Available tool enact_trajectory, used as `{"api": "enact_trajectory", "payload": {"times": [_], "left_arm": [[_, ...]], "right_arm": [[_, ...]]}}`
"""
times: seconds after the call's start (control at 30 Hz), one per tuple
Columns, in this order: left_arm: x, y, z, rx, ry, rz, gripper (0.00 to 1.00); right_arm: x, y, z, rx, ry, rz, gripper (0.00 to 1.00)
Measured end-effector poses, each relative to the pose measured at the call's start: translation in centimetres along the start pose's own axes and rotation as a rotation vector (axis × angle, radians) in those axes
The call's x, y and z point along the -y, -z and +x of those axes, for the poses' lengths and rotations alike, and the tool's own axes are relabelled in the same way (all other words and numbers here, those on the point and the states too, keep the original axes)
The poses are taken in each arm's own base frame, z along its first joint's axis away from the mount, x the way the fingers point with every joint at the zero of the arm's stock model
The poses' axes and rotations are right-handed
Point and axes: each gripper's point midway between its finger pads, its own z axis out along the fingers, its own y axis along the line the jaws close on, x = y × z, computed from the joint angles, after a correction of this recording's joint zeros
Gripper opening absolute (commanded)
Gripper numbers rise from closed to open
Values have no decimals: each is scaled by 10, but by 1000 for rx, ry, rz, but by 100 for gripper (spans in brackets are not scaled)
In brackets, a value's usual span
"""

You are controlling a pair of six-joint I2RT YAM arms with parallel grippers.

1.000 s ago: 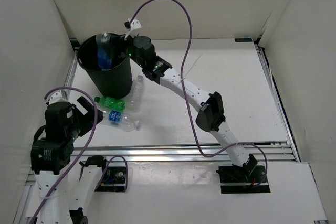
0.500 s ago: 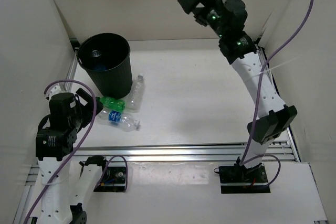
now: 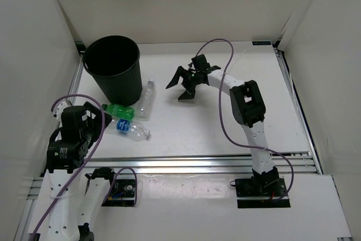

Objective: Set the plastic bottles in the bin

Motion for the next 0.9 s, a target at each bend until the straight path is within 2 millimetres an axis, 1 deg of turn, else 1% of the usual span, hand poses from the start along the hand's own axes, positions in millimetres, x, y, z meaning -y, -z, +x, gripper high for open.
{"api": "enact_trajectory", "payload": {"times": [0.03, 0.1, 0.2, 0.23, 0.33, 0.37, 0.43, 0.47, 0.6, 0.73, 0.8, 0.9], "left_arm": [[-1, -2, 2, -2, 6, -4, 100], [-5, -8, 7, -7, 20, -12, 100], [-14, -15, 16, -14, 48, -25, 100], [-16, -16, 19, -11, 59, -24, 100], [-17, -14, 19, 7, 82, -6, 100], [-15, -12, 17, 20, 88, 8, 100], [-15, -11, 15, 29, 91, 17, 100], [-16, -10, 16, 30, 91, 14, 100], [-18, -8, 16, 20, 73, -2, 100], [-17, -3, 11, 25, 47, -9, 100], [-17, 1, 8, 37, 39, -11, 100], [-18, 3, 6, 45, 31, -13, 100]], "right_arm": [[-1, -1, 3, -20, -3, -11, 100], [-10, -1, 7, -42, 9, -40, 100], [-25, -1, 7, -55, 39, -78, 100], [-28, -4, 7, -62, 47, -86, 100], [-34, -22, 6, -82, 76, -108, 100], [-33, -31, 8, -94, 80, -110, 100], [-24, -48, 13, -118, 75, -99, 100], [-26, -54, 19, -159, 55, -120, 100], [-42, -70, 25, -160, 99, -141, 100], [-54, -85, 41, -176, 111, -152, 100], [-58, -91, 48, -181, 112, -154, 99], [-62, -98, 58, -192, 113, -159, 94]]}}
